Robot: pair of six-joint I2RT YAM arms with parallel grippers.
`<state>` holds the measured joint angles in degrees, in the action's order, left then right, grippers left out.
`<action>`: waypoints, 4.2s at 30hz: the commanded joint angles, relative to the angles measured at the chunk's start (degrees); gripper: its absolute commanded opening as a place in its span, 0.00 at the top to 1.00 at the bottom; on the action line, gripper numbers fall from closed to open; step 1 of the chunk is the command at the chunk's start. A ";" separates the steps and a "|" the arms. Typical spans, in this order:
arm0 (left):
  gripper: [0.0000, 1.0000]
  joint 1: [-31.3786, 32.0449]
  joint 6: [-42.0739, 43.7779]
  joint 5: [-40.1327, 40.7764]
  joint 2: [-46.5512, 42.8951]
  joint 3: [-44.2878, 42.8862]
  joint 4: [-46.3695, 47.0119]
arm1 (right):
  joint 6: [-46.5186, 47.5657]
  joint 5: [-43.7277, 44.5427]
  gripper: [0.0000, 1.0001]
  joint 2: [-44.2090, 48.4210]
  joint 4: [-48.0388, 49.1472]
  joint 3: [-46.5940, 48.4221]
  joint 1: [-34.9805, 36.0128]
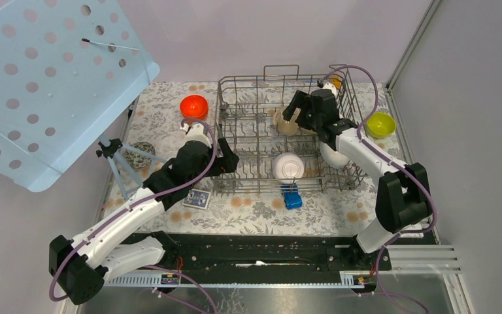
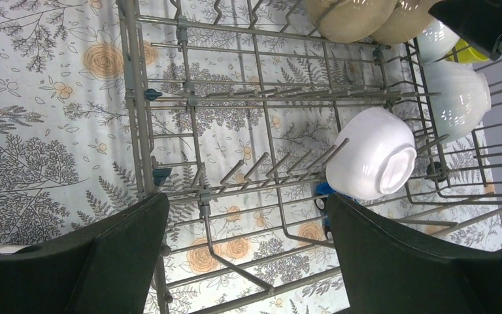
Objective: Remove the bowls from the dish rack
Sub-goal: Pick up the bowl from the dish rack.
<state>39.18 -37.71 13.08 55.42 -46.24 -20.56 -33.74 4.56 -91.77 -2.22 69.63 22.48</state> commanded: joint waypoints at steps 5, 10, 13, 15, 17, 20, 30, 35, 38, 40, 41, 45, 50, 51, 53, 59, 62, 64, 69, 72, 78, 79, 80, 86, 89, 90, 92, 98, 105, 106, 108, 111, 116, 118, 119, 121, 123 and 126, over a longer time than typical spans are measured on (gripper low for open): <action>0.05 -0.18 -3.00 11.14 1.05 -0.08 -5.66 | -1.61 -4.22 0.00 -3.80 8.20 -0.38 -1.26; 0.06 -0.17 -3.94 13.50 -0.69 -0.07 -7.35 | -1.03 -2.74 0.00 -6.46 7.86 0.92 -1.31; 0.06 -0.16 -3.64 13.23 -1.72 -0.65 -7.89 | -0.63 -1.54 0.00 -7.36 7.52 1.20 -1.30; 0.06 -0.19 -3.32 13.11 -1.76 -0.94 -8.25 | -0.46 -1.47 0.00 -7.88 7.58 1.13 -1.32; 0.06 -0.20 -2.95 13.31 -1.30 -0.91 -8.23 | -0.54 -1.52 0.00 -8.47 7.74 0.98 -1.34; 0.06 -0.17 -3.02 13.32 0.56 -0.70 -8.37 | -1.06 -2.70 0.00 -8.77 10.02 -0.19 -1.30; 0.08 -0.24 -4.31 11.94 3.91 0.07 -7.85 | -0.37 -9.73 0.11 -7.72 16.87 -3.39 -1.42; 0.09 -0.29 -5.45 10.65 4.84 1.11 -6.94 | -0.85 -12.27 0.15 -7.09 19.57 -4.78 -1.56; 0.09 -0.24 -5.79 10.34 5.21 1.57 -6.62 | -1.02 -13.28 0.18 -7.13 20.36 -4.95 -1.74; 0.09 -0.25 -5.88 10.37 5.30 1.72 -6.53 | -1.14 -13.92 0.20 -7.20 20.98 -5.26 -2.06; 0.09 -0.24 -5.88 10.37 5.39 1.76 -6.53 | -1.36 -14.35 0.21 -7.20 21.66 -5.59 -2.15; 0.09 -0.26 -5.92 10.42 5.53 1.85 -6.59 | -3.30 -17.55 0.22 -6.93 27.16 -8.05 -3.40; 0.10 -0.24 -6.22 10.40 5.98 2.42 -6.27 | -6.64 -22.64 0.18 -7.45 33.83 -10.11 -5.40; 0.10 -0.25 -6.31 10.30 6.01 2.46 -6.25 | -7.37 -23.60 0.18 -7.46 35.37 -10.67 -5.83; 0.10 -0.27 -6.41 10.15 6.18 2.62 -6.03 | -8.75 -25.41 0.18 -7.62 38.26 -11.65 -6.64; 0.10 -0.24 -6.57 9.91 6.71 2.64 -5.77 | -10.28 -28.45 0.20 -8.17 42.10 -12.39 -7.92; 0.10 -0.25 -6.58 9.86 6.96 2.64 -5.59 | -10.70 -29.38 0.24 -8.93 42.39 -11.95 -8.08; 0.10 -0.24 -6.58 9.79 7.06 2.57 -5.59 | -10.95 -29.91 0.28 -9.40 42.83 -11.86 -8.15; 0.11 -0.24 -6.67 9.69 7.07 2.56 -5.62 | -12.07 -31.87 0.42 -10.80 43.98 -11.54 -8.26; 0.11 -0.29 -6.65 9.39 7.20 2.55 -5.55 | -12.60 -32.86 0.47 -11.23 45.45 -11.70 -8.17; 0.11 -0.25 -6.58 9.20 7.51 2.38 -5.40 | -13.30 -35.09 0.50 -12.29 47.23 -11.23 -8.23; 0.11 -0.27 -6.58 9.20 7.54 2.38 -5.35 | -13.44 -35.83 0.50 -12.56 47.66 -11.12 -8.25; 0.11 -0.25 -6.58 9.12 7.59 2.27 -5.34 | -13.60 -36.25 0.48 -12.80 47.81 -10.88 -8.24; 0.11 -0.33 -6.58 9.10 7.91 2.29 -5.24 | -14.11 -38.05 0.53 -14.08 48.52 -10.02 -8.26; 0.11 -0.27 -6.58 9.04 7.95 2.21 -5.21 | -14.68 -38.85 0.59 -14.32 49.54 -10.04 -8.24; 0.11 -0.25 -6.58 8.99 7.95 2.21 -5.23 | -14.98 -39.14 0.61 -14.36 49.85 -10.04 -8.24; 0.11 -0.25 -6.51 9.02 8.04 2.04 -5.13 | -15.26 -39.57 0.64 -14.39 50.68 -10.04 -8.24; 0.12 -0.24 -6.45 9.08 8.47 2.03 -4.95 | -17.15 -41.29 0.80 -14.51 53.66 -9.53 -8.24; 0.12 -0.24 -6.65 9.37 8.34 2.37 -4.98 | -19.28 -43.13 0.98 -15.28 55.78 -8.10 -8.32; 0.12 -0.25 -6.67 9.48 8.30 2.38 -4.99 | -19.84 -43.34 1.00 -15.43 56.21 -7.91 -8.33; 0.12 -0.27 -6.68 9.56 8.26 2.47 -5.00 | -20.97 -43.60 1.00 -15.61 56.44 -7.33 -8.44; 0.12 -0.25 -6.76 9.69 8.13 2.47 -5.17 | -21.82 -43.84 1.00 -15.72 56.36 -6.42 -8.62; 0.12 -0.24 -6.85 10.27 7.86 2.64 -5.32 | -23.19 -44.15 1.00 -14.70 57.13 -6.23 -8.94; 0.12 -0.25 -6.93 10.38 7.78 2.64 -5.41 | -23.45 -44.27 1.00 -14.19 57.23 -6.09 -8.94; 0.12 -0.27 -7.00 10.46 7.78 2.64 -5.42 | -23.81 -44.40 1.00 -13.84 57.50 -6.07 -8.96; 0.13 -0.24 -7.02 10.54 7.75 2.62 -5.44 | -24.56 -44.53 1.00 -13.47 57.94 -5.96 -9.03; 0.13 -0.25 -7.10 10.54 7.76 2.64 -5.38 | -25.15 -44.63 1.00 -13.13 58.20 -5.68 -9.08; 0.13 -0.25 -7.15 10.71 7.87 2.81 -5.44 | -25.71 -44.57 1.00 -12.49 58.23 -5.31 -9.03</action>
<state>39.05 -44.10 22.57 63.13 -43.59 -27.49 -54.28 -31.57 -108.81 44.69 59.22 11.05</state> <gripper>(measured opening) 0.874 0.287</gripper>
